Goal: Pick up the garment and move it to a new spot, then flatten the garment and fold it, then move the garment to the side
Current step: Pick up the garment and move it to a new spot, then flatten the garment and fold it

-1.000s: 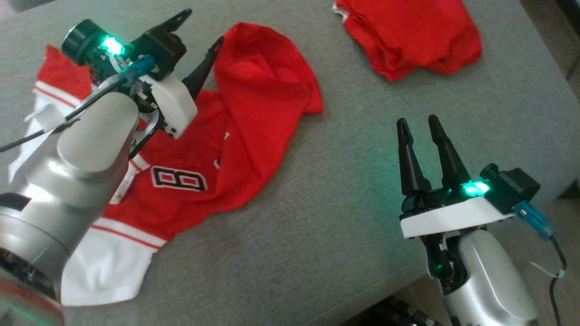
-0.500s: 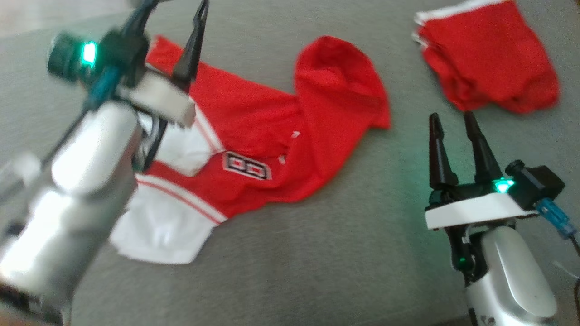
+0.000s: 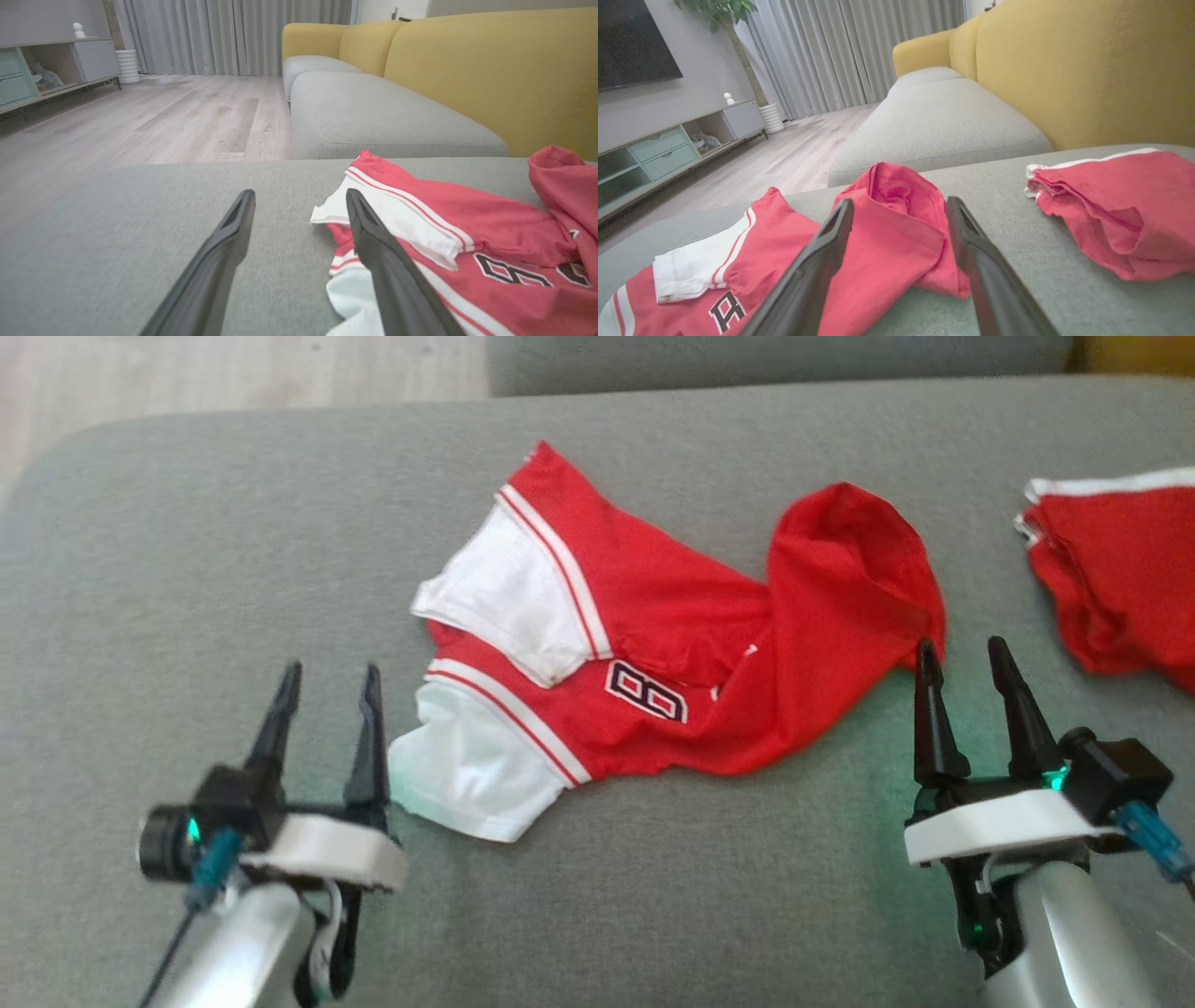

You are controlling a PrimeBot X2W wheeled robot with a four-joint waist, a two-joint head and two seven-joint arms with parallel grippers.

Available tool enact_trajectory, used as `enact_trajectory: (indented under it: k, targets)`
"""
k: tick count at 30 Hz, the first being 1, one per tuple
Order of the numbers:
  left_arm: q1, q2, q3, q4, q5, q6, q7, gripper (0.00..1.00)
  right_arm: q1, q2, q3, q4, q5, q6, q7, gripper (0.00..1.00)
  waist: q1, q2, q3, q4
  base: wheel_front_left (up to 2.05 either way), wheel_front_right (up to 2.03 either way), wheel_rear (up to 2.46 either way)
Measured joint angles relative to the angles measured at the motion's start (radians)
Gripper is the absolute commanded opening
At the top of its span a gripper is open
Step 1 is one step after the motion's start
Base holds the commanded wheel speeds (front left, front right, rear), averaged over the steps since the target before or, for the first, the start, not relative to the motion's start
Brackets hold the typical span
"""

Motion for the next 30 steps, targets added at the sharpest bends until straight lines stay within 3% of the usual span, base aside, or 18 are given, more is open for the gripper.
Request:
enact_trajectory:
  k: [4,8,12,26,27,28,29,30]
  targets:
    - [0.033,-0.026,0.032,0.002,0.036,-0.013,0.000,1.00,0.005,0.000,-0.002,0.000,0.000,0.000,0.000,1.00,0.0000,0.0000,-0.018,0.020,0.00,0.00,0.00]
    - [0.029,-0.031,0.028,0.064,0.046,-0.061,0.001,1.00,0.005,0.000,0.006,0.002,0.000,0.000,0.000,1.00,0.0003,0.0000,-0.015,0.010,0.00,0.00,0.00]
    - [0.021,-0.032,-0.020,0.158,0.052,-0.105,0.072,1.00,0.005,0.000,0.014,0.006,0.001,0.000,0.000,1.00,0.0002,0.0000,-0.009,-0.010,0.00,0.00,0.00]
    - [-0.085,-0.035,-0.073,0.352,0.052,-0.153,0.198,1.00,0.005,0.000,0.026,0.007,0.003,0.000,0.000,1.00,0.0003,0.0000,0.024,-0.068,0.00,0.00,0.00]
    - [-0.094,-0.036,-0.073,0.359,0.051,-0.162,0.208,0.80,0.005,0.000,0.026,0.007,0.003,0.000,0.000,1.00,0.0003,0.0000,0.024,-0.069,0.00,0.00,0.00]
    - [-0.100,-0.038,-0.074,0.365,0.051,-0.169,0.214,0.11,0.005,0.000,0.026,0.007,0.003,0.000,0.000,1.00,0.0002,0.0000,0.023,-0.069,0.00,0.00,0.00]
    - [-0.105,-0.041,-0.075,0.370,0.051,-0.170,0.217,0.00,0.005,0.000,0.026,0.007,0.003,0.000,0.000,1.00,0.0002,0.0000,0.022,-0.069,0.00,0.00,0.00]
    - [-0.107,-0.045,-0.074,0.374,0.051,-0.169,0.217,0.00,0.005,0.000,0.025,0.007,0.003,0.000,0.000,1.00,0.0003,0.0000,0.021,-0.068,0.00,0.00,0.00]
